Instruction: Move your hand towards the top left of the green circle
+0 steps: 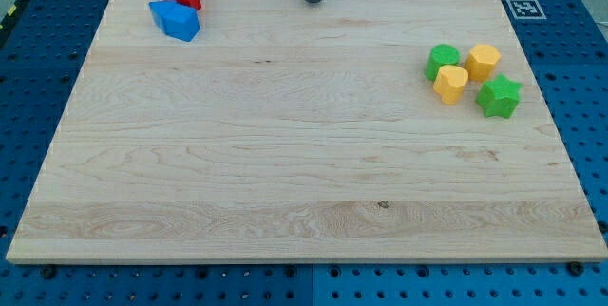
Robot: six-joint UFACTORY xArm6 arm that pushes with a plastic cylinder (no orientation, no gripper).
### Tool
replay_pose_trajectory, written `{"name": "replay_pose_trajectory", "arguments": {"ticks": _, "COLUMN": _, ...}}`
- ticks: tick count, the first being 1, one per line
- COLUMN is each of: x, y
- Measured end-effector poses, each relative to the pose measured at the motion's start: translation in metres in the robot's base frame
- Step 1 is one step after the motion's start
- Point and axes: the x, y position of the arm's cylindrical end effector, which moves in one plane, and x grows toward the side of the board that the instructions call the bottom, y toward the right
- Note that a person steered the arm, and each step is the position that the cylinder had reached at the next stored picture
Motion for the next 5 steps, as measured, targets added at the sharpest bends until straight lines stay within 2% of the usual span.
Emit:
{"name": "replay_pose_trajectory", "arguments": {"ticks": 4, "x": 0.000, "y": 0.001}}
{"name": "replay_pose_trajectory", "arguments": {"ticks": 5, "x": 0.016, "y": 0.020}}
